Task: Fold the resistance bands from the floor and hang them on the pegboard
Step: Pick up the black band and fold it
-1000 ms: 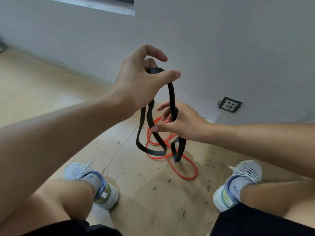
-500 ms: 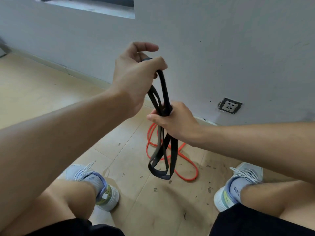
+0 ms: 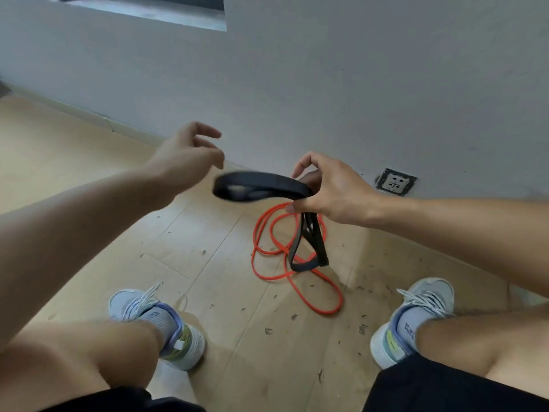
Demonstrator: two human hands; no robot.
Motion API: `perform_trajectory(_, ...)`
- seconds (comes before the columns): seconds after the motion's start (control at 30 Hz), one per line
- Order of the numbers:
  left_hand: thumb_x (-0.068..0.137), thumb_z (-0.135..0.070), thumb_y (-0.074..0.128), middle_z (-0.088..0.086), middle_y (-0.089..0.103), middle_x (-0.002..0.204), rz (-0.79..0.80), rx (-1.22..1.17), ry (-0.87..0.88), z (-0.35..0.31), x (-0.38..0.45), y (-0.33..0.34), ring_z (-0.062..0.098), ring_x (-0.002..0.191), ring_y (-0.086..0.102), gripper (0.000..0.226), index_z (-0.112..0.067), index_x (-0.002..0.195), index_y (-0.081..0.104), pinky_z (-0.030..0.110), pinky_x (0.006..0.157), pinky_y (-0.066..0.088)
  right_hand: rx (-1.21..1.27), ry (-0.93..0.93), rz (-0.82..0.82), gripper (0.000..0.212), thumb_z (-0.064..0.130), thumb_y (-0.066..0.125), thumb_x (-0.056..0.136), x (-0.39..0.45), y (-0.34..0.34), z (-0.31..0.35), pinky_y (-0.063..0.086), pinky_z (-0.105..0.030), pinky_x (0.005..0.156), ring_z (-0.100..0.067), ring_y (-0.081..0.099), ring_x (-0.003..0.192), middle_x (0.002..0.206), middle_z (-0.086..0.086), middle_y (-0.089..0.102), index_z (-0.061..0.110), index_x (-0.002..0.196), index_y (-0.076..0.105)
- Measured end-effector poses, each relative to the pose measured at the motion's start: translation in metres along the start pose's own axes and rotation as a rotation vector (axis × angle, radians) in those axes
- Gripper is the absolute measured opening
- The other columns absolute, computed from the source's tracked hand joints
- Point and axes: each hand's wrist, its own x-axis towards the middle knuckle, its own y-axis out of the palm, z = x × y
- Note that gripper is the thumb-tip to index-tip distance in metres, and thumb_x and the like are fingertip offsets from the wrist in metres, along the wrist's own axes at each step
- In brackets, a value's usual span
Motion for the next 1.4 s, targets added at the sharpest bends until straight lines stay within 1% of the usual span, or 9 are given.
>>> perform_trajectory(0.17,0.072,-0.041,0.087,-0.012,0.063,0.123,0.411,0.438,0.179,-0.01,-0.019,0.031,0.009,0.117,0.058,0.087,-0.033,0.143,0.038,0.032,0.103,0.046,-0.156,-0.015,0.059,0.056,0.025,0.094,0.07,-0.005,0.012,0.009,0.053,-0.023,0.063,-0.005,0.068,0.065,0.078,0.007,0.075,0.025,0.092,0.043)
perform_trajectory(0.27,0.059,-0.053,0.093,-0.009,0.065,0.111,0.595,0.643,0.156,-0.004,-0.021,0.054,0.014,0.102,0.061,0.114,-0.028,0.148,0.026,0.026,0.084,0.045,-0.128,-0.041,0.121,0.056,0.018,0.092,0.069,-0.009,0.021,0.01,0.045,-0.021,0.055,-0.004,0.053,0.051,0.067,0.008,0.069,0.026,0.086,0.038)
perform_trajectory(0.33,0.061,-0.05,0.093,-0.008,0.061,0.096,0.594,0.724,0.182,0.0,-0.021,0.061,0.015,0.087,0.058,0.108,-0.02,0.144,0.031,0.026,0.072,0.043,-0.098,-0.054,0.184,0.058,0.01,0.09,0.07,-0.012,0.026,0.01,0.044,-0.021,0.054,-0.004,0.051,0.05,0.063,0.009,0.066,0.024,0.085,0.036)
perform_trajectory(0.43,0.061,-0.05,0.093,-0.001,0.064,0.105,0.59,0.783,0.13,-0.001,-0.018,0.06,0.02,0.095,0.061,0.09,-0.015,0.131,0.049,0.035,0.082,0.052,-0.095,-0.107,0.205,0.062,0.005,0.09,0.067,-0.012,0.032,0.011,0.046,-0.036,0.055,-0.011,0.046,0.055,0.068,-0.004,0.061,0.024,0.083,0.034)
perform_trajectory(0.57,0.074,-0.059,0.08,0.003,0.063,0.071,0.667,0.994,0.052,-0.011,-0.022,0.055,0.021,0.068,0.058,0.059,-0.008,0.103,0.071,0.037,0.069,0.051,-0.047,-0.116,0.229,0.061,0.004,0.091,0.068,-0.01,0.039,0.007,0.058,-0.055,0.073,-0.035,0.069,0.076,0.094,-0.018,0.074,0.025,0.088,0.037)
perform_trajectory(0.73,0.086,-0.053,0.071,0.001,0.057,0.06,0.63,1.015,0.075,-0.01,-0.018,0.044,0.019,0.059,0.057,0.044,-0.01,0.079,0.07,0.033,0.065,0.044,-0.054,-0.044,0.194,0.031,0.003,0.077,0.085,-0.011,0.041,-0.004,0.062,-0.033,0.077,-0.013,0.072,0.079,0.096,-0.004,0.073,0.015,0.106,0.057)
perform_trajectory(0.83,0.087,-0.051,0.07,-0.004,0.067,0.056,0.664,0.978,0.073,-0.008,-0.017,0.036,0.013,0.055,0.058,0.038,-0.017,0.071,0.071,0.029,0.065,0.045,-0.122,-0.037,0.224,0.02,0.014,0.068,0.088,-0.01,0.042,-0.008,0.061,-0.038,0.083,-0.011,0.071,0.085,0.093,0.006,0.074,0.027,0.103,0.069)
perform_trajectory(1.13,0.089,-0.038,0.074,-0.01,0.074,0.071,0.737,0.783,0.126,-0.002,-0.017,0.024,0.001,0.058,0.059,0.014,-0.028,0.08,0.071,0.021,0.062,0.044,-0.125,-0.025,0.322,0.045,0.021,0.09,0.076,-0.011,0.042,-0.009,0.059,-0.039,0.088,-0.009,0.072,0.087,0.094,0.005,0.074,0.032,0.112,0.065)
perform_trajectory(1.4,0.091,-0.035,0.073,-0.007,0.066,0.064,0.683,0.683,0.214,-0.002,-0.018,0.023,0.005,0.056,0.056,0.014,-0.023,0.087,0.069,0.022,0.06,0.043,-0.12,-0.027,0.347,0.027,0.043,0.088,0.075,-0.008,0.043,-0.008,0.058,-0.046,0.094,-0.01,0.071,0.097,0.097,0.01,0.074,0.031,0.095,0.075)
